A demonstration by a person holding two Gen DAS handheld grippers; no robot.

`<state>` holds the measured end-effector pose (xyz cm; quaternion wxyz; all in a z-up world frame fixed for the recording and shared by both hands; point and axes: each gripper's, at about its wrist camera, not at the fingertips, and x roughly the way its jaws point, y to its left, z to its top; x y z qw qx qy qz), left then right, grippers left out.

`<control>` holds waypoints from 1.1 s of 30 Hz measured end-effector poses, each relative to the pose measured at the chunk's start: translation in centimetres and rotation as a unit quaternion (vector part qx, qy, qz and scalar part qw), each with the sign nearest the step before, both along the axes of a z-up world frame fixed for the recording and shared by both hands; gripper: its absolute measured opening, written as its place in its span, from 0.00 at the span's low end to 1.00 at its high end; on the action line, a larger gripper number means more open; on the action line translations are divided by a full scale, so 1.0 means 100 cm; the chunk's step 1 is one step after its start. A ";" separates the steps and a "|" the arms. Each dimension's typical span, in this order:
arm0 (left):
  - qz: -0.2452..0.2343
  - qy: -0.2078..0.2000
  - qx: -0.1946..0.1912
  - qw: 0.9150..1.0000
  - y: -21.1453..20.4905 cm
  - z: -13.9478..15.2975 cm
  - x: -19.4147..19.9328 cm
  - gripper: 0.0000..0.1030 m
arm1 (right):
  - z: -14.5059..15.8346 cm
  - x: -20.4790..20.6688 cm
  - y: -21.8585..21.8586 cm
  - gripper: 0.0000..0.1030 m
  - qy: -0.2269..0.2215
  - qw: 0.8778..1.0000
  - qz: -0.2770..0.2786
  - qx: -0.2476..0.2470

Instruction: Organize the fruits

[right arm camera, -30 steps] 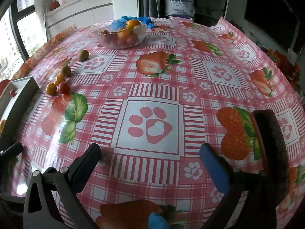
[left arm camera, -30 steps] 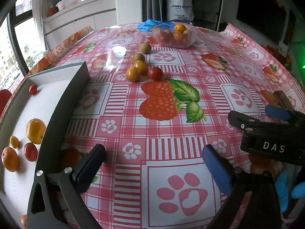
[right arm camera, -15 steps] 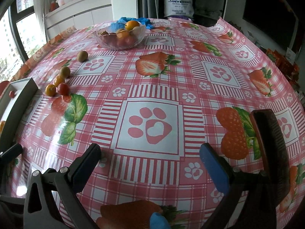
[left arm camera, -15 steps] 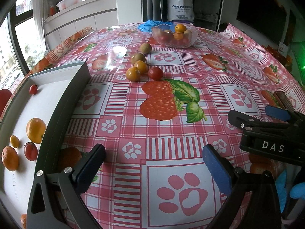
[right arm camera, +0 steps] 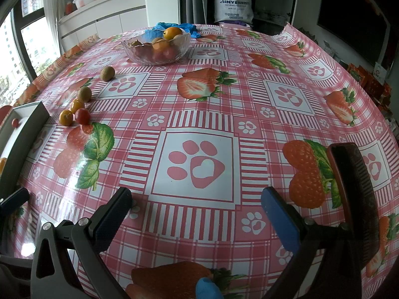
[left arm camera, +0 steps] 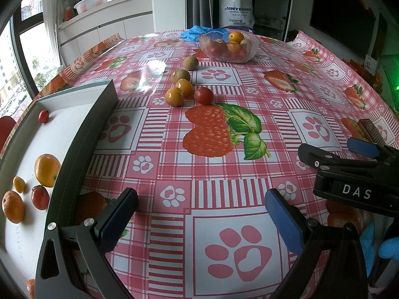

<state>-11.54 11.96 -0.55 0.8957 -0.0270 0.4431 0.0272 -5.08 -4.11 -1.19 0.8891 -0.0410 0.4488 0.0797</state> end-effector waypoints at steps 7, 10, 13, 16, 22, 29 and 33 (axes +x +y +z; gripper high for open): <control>0.000 0.000 0.000 1.000 0.000 0.000 0.000 0.99 | 0.000 0.000 0.000 1.00 0.000 1.000 0.000 0.000; 0.000 0.000 0.000 1.000 0.000 0.000 0.000 0.99 | 0.000 0.000 0.000 1.00 0.000 1.000 0.000 0.000; 0.000 0.000 0.000 1.000 0.000 0.000 0.000 0.99 | 0.000 0.000 0.000 1.00 0.000 1.000 0.000 0.000; 0.000 0.000 0.000 1.000 0.000 0.000 0.000 0.99 | 0.000 0.000 0.000 1.00 0.000 1.000 0.000 0.000; 0.000 0.000 0.000 1.000 0.000 0.000 0.000 0.99 | 0.000 0.000 0.000 1.00 0.000 1.000 0.000 0.000; 0.000 0.000 0.000 1.000 0.000 0.000 0.000 0.99 | 0.000 0.001 0.000 1.00 0.001 1.000 0.000 0.000; 0.000 0.000 0.000 1.000 0.000 0.000 0.000 0.99 | 0.001 0.002 0.000 1.00 0.009 1.000 0.000 -0.002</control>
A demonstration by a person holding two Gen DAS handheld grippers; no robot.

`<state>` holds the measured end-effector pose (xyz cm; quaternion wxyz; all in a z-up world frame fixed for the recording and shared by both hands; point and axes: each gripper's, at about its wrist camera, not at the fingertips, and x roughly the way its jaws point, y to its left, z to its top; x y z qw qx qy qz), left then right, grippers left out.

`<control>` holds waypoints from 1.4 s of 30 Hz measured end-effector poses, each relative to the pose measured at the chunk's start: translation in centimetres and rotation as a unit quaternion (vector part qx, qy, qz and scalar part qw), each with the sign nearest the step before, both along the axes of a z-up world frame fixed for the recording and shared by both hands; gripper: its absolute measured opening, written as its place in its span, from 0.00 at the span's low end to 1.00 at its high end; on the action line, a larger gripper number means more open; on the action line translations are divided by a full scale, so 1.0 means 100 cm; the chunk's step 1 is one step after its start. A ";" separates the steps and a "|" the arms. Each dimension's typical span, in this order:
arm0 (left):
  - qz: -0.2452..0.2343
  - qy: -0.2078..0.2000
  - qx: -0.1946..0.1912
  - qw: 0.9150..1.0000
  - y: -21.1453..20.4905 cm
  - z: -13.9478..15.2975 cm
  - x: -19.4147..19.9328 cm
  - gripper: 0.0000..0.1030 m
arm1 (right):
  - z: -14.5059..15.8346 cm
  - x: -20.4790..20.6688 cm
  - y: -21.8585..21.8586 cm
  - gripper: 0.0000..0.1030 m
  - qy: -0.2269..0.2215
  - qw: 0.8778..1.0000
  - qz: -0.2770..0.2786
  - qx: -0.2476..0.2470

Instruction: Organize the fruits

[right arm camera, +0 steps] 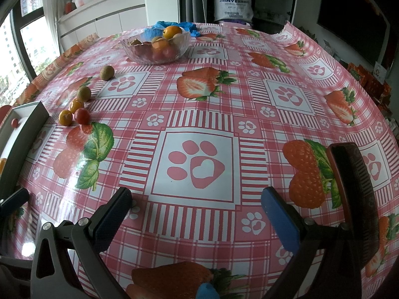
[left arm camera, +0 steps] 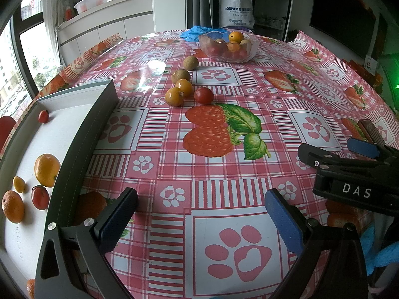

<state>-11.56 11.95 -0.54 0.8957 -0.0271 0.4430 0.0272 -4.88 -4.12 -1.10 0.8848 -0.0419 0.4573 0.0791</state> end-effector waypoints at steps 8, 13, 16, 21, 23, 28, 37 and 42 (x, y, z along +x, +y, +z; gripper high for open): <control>0.000 0.000 0.000 1.000 0.000 0.000 0.000 0.99 | 0.004 0.016 0.003 1.00 0.060 0.998 -0.002 -0.010; 0.000 0.000 -0.001 1.000 0.000 0.000 0.000 0.99 | 0.014 0.025 0.007 1.00 0.107 0.993 0.026 0.045; -0.002 0.001 -0.001 1.000 0.000 0.000 0.000 0.99 | 0.027 0.035 0.015 1.00 0.115 0.990 0.037 0.073; -0.003 0.013 -0.015 1.000 0.007 0.005 -0.006 0.99 | 0.048 0.061 0.046 1.00 0.107 0.988 0.063 0.095; 0.002 0.010 -0.035 0.999 0.013 0.011 -0.014 0.99 | 0.052 0.074 0.061 1.00 0.107 0.987 0.068 0.103; 0.016 -0.026 -0.069 0.997 0.032 0.045 -0.035 0.99 | 0.054 0.113 0.099 0.99 0.107 0.985 0.075 0.114; 0.066 -0.085 -0.092 0.990 0.070 0.090 -0.052 0.99 | 0.025 0.173 0.152 0.76 0.136 0.982 0.062 0.113; 0.075 -0.072 -0.091 0.990 0.080 0.081 -0.048 0.99 | 0.021 0.187 0.166 0.66 0.102 0.990 0.058 0.073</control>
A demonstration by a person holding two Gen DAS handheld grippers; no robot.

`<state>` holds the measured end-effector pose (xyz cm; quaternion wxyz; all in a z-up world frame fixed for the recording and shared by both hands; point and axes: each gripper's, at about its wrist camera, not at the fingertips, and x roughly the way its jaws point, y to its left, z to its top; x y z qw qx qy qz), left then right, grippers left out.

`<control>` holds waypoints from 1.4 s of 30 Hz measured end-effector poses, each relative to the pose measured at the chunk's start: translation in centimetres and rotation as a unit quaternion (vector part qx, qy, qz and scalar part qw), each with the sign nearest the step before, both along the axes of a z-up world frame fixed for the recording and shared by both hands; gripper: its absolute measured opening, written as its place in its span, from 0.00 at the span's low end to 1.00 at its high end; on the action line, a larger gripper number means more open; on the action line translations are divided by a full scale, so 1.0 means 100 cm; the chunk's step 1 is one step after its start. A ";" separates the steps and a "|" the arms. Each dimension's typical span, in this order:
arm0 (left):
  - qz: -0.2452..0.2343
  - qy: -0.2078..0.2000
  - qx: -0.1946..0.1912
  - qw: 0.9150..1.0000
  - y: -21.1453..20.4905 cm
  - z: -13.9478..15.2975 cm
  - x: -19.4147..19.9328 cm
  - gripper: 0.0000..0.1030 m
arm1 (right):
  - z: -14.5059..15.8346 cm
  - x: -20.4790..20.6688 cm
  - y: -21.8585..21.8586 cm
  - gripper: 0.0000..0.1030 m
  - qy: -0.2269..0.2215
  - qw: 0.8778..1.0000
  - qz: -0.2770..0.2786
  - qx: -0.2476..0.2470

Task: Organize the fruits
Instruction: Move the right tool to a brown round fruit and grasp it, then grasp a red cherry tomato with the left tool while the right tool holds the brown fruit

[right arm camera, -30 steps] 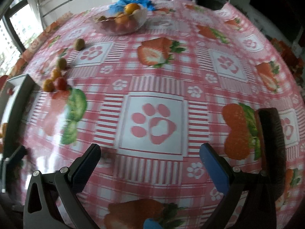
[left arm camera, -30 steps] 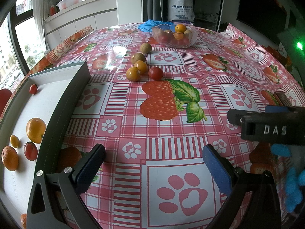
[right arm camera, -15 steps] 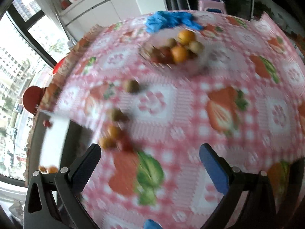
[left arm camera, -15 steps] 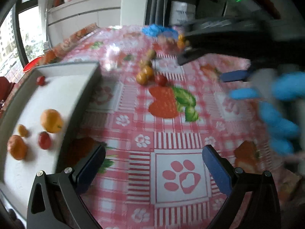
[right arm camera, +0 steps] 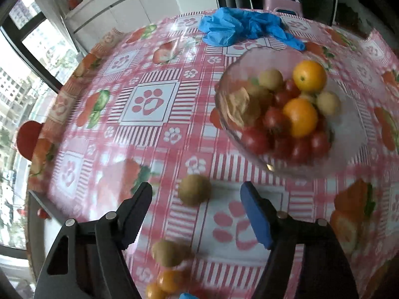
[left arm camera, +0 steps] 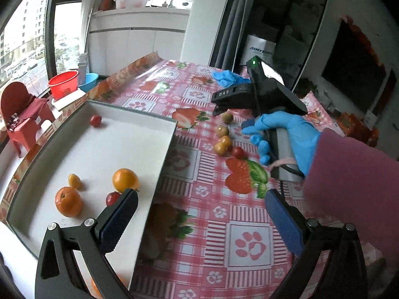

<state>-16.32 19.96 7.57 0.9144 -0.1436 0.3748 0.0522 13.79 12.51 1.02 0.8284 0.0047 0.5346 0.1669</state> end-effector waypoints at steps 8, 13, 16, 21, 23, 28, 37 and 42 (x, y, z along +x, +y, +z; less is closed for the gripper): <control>0.016 0.015 -0.003 1.000 0.008 -0.010 0.003 0.99 | -0.002 -0.029 -0.005 0.29 -0.028 0.998 0.056 -0.019; 0.017 0.021 0.001 1.000 0.001 -0.011 0.001 0.99 | -0.003 -0.062 -0.029 0.29 -0.015 0.996 0.085 -0.004; 0.012 0.023 0.003 1.000 -0.007 -0.012 0.003 0.99 | -0.003 -0.085 -0.048 0.29 0.000 0.995 0.097 0.008; -0.003 0.032 0.014 0.999 -0.024 -0.016 0.008 0.99 | -0.004 -0.116 -0.089 0.29 0.020 0.995 0.088 0.039; -0.008 0.040 0.017 0.999 -0.029 -0.019 0.012 0.99 | -0.004 -0.126 -0.110 0.29 0.021 0.996 0.072 0.052; -0.017 0.054 0.022 0.998 -0.041 -0.024 0.023 0.99 | -0.004 -0.150 -0.166 0.29 0.009 0.997 0.025 0.066; -0.057 0.068 0.027 0.996 -0.079 -0.031 0.065 0.99 | -0.008 -0.196 -0.228 0.29 -0.048 0.998 -0.025 0.035; -0.079 0.067 0.068 0.992 -0.111 -0.040 0.105 0.99 | -0.008 -0.207 -0.242 0.29 -0.061 0.997 -0.033 0.039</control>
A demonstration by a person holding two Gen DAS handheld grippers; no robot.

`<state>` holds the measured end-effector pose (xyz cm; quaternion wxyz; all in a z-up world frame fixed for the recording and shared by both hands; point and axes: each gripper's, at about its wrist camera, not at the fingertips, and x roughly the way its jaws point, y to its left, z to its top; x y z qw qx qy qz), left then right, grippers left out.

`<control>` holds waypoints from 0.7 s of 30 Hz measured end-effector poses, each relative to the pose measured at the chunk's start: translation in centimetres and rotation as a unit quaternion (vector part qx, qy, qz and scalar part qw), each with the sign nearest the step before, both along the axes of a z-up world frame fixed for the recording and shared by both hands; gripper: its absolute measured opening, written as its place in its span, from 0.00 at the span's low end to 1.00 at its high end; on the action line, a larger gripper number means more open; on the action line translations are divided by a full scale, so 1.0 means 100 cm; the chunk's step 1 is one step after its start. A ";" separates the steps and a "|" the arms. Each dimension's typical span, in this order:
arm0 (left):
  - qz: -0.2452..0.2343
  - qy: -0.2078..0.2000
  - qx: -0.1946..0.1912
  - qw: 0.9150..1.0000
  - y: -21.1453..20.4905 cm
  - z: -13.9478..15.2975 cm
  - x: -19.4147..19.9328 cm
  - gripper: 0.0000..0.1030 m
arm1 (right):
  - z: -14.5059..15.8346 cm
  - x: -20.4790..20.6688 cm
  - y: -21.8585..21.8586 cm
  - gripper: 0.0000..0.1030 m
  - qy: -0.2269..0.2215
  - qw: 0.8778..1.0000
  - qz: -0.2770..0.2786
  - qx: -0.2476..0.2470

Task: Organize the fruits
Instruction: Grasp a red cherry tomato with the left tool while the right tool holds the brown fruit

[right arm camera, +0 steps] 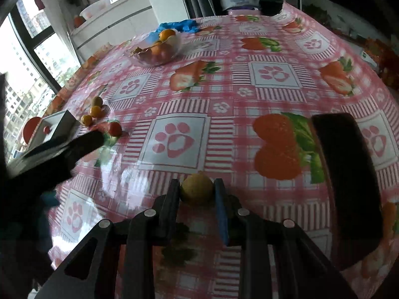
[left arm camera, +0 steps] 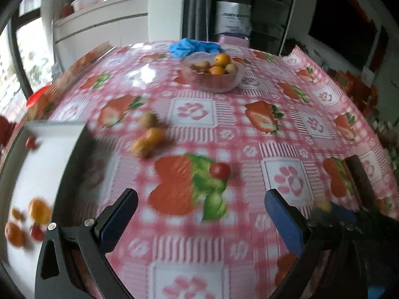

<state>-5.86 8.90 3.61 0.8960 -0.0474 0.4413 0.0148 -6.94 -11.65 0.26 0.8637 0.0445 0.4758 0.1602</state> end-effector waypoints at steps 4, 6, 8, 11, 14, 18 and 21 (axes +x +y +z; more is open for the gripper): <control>0.011 0.008 0.007 1.000 -0.007 -0.008 0.027 0.98 | -0.002 -0.001 0.000 0.29 -0.005 1.000 0.000 0.003; 0.015 0.018 -0.005 1.000 -0.007 -0.013 0.035 0.80 | -0.003 -0.001 -0.001 0.29 -0.007 1.000 -0.002 0.007; 0.006 0.046 -0.011 0.999 -0.010 -0.022 0.042 0.61 | -0.003 -0.002 -0.001 0.29 -0.010 1.000 -0.002 0.006; -0.003 0.040 0.021 0.999 -0.019 -0.024 0.042 0.36 | -0.004 -0.003 -0.001 0.29 -0.013 1.000 -0.002 0.008; -0.017 0.045 0.009 0.999 -0.022 -0.022 0.041 0.09 | -0.004 -0.004 -0.003 0.29 -0.013 1.000 -0.003 0.013; -0.012 0.045 -0.018 0.999 -0.012 -0.020 0.032 0.09 | -0.004 -0.004 -0.004 0.29 -0.013 1.000 -0.001 0.015; 0.000 0.034 -0.015 0.999 -0.006 -0.015 0.028 0.09 | -0.003 -0.005 -0.005 0.29 -0.012 1.000 -0.001 0.019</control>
